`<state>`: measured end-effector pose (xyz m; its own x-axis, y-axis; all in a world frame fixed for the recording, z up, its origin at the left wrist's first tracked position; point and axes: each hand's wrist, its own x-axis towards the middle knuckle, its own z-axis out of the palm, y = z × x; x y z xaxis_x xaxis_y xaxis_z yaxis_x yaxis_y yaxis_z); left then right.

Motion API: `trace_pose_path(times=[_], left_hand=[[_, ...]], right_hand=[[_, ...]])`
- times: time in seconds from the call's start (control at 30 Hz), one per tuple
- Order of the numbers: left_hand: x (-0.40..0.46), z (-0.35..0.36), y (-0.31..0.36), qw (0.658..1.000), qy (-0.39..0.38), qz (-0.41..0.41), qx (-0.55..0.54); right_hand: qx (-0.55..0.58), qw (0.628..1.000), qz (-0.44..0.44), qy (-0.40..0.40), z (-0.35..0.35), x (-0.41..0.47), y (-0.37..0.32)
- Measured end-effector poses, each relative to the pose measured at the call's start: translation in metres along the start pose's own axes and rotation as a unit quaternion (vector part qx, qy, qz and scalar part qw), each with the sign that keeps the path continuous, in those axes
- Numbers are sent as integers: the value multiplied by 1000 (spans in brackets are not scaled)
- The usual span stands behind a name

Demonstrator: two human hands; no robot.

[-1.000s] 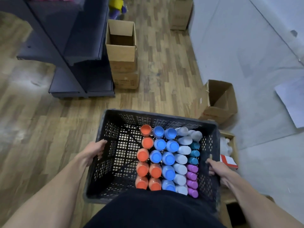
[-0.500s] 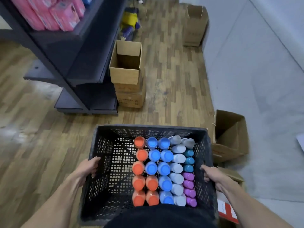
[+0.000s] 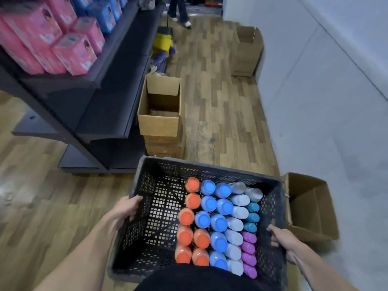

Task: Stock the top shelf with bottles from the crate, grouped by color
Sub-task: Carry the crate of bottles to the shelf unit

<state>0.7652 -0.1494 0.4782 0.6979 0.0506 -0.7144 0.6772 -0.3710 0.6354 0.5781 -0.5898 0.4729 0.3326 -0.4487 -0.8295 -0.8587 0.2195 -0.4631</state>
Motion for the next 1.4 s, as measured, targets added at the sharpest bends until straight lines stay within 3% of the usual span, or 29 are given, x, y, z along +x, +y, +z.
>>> trace_pose_path(times=[0.47,0.73,1.1,1.4], left_hand=[[141,-25,150,999,-38,15,28],[183,22,259,996,-51,57,51],[248,105,370,998,-48,23,28],[298,132,442,999,-35,8,14]], right_hand=[[-1,999,10,46,52,39,-152],[60,998,0,36,21,101,-215],[74,997,13,27,-43,211,-345],[95,995,11,2,-52,276,-434]])
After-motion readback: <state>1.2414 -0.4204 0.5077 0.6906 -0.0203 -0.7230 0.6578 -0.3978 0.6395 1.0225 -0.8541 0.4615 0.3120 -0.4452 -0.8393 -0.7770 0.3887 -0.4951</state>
